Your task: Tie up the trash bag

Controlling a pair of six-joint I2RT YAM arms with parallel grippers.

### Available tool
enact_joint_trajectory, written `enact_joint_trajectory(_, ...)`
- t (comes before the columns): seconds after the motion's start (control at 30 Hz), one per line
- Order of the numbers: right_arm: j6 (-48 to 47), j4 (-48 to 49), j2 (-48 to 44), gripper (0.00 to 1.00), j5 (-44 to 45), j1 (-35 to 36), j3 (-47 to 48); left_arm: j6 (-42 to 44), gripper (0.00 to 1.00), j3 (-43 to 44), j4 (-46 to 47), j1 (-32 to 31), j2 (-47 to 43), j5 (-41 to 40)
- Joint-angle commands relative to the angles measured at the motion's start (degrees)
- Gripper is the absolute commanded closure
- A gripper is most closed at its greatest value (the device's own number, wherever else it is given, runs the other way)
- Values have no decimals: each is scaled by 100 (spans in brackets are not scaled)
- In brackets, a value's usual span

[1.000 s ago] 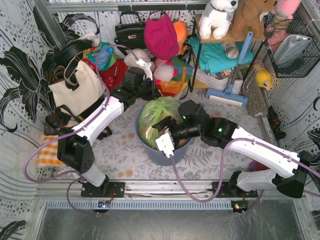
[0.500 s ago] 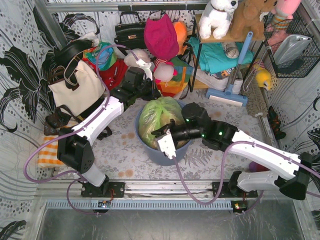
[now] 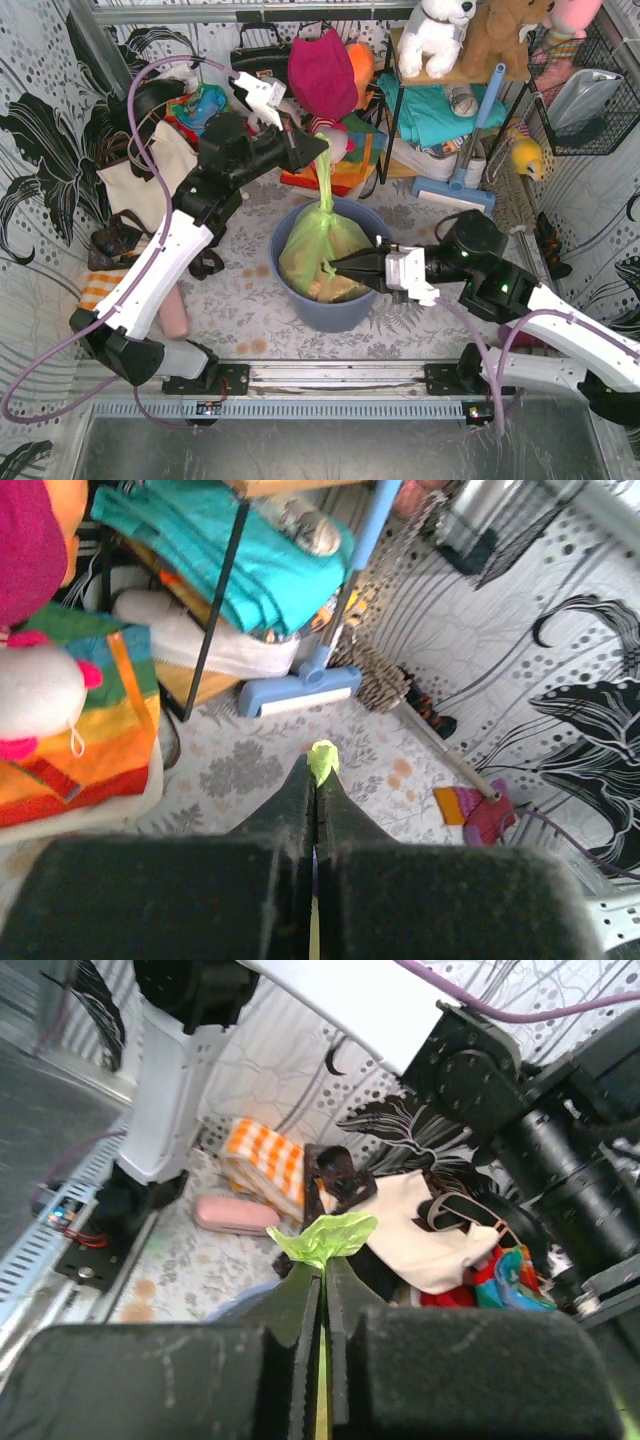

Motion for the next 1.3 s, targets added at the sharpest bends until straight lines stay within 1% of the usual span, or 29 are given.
enact_joint_trajectory(0.0, 1483, 887, -559, 100, -623, 26, -991, 16, 100, -285, 458, 30, 42, 1)
enact_joint_trajectory(0.13, 2486, 1868, -1030, 100, -670, 39, -2348, -74, 100, -1107, 599, 32, 105, -595)
enact_joint_trajectory(0.2, 2713, 2089, -1168, 100, -712, 50, -2654, -52, 100, -1219, 535, 32, 217, -867)
enact_joint_trajectory(0.27, 2729, 2075, -1220, 100, -804, 53, -2665, 27, 100, -1081, 421, 31, 352, -1007)
enact_joint_trajectory(0.37, 2448, 1686, -1120, 100, -946, 53, -2184, 95, 100, -573, 325, 31, 410, -941)
enact_joint_trajectory(0.5, 2105, 1161, -799, 100, -1265, 53, -1192, 137, 100, 463, 64, 31, 423, -811)
enact_joint_trajectory(0.57, 2096, 1037, -681, 100, -1466, 49, -734, 132, 100, 785, -47, 30, 411, -777)
enact_joint_trajectory(0.63, 2147, 889, -610, 100, -1652, 53, -453, 118, 100, 893, -117, 32, 389, -770)
enact_joint_trajectory(0.7, 2259, 852, -625, 100, -1691, 53, -569, 117, 100, 728, -107, 33, 378, -771)
enact_joint_trajectory(0.77, 2401, 955, -726, 100, -1671, 53, -990, 129, 100, 331, -7, 31, 360, -780)
enact_joint_trajectory(0.87, 3082, 1722, -964, 100, -1613, 59, -1967, 152, 100, -421, 372, 40, 313, -1014)
enact_joint_trajectory(0.93, 3197, 1911, -1106, 100, -1468, 100, -2441, 178, 100, -739, 482, 57, 371, -1062)
enact_joint_trajectory(1.03, 2895, 1683, -1392, 100, -1007, 118, -2636, 219, 100, -903, 517, 57, 467, -919)
enact_joint_trajectory(1.13, 2239, 743, -1306, 100, -462, 115, -2122, 225, 100, -906, 404, 58, 551, -831)
enact_joint_trajectory(1.17, 2051, 454, -1252, 98, -270, 123, -1936, 224, 100, -902, 361, 63, 578, -835)
enact_joint_trajectory(1.2, 1888, 242, -1223, 87, -77, 123, -1795, 228, 100, -898, 320, 58, 609, -821)
enact_joint_trajectory(1.23, 1894, 137, -1183, 75, 329, 123, -1665, 243, 100, -897, 281, 57, 639, -829)
enact_joint_trajectory(1.27, 2118, 98, -1119, 62, 968, 122, -1532, 256, 100, -868, 219, 62, 678, -864)
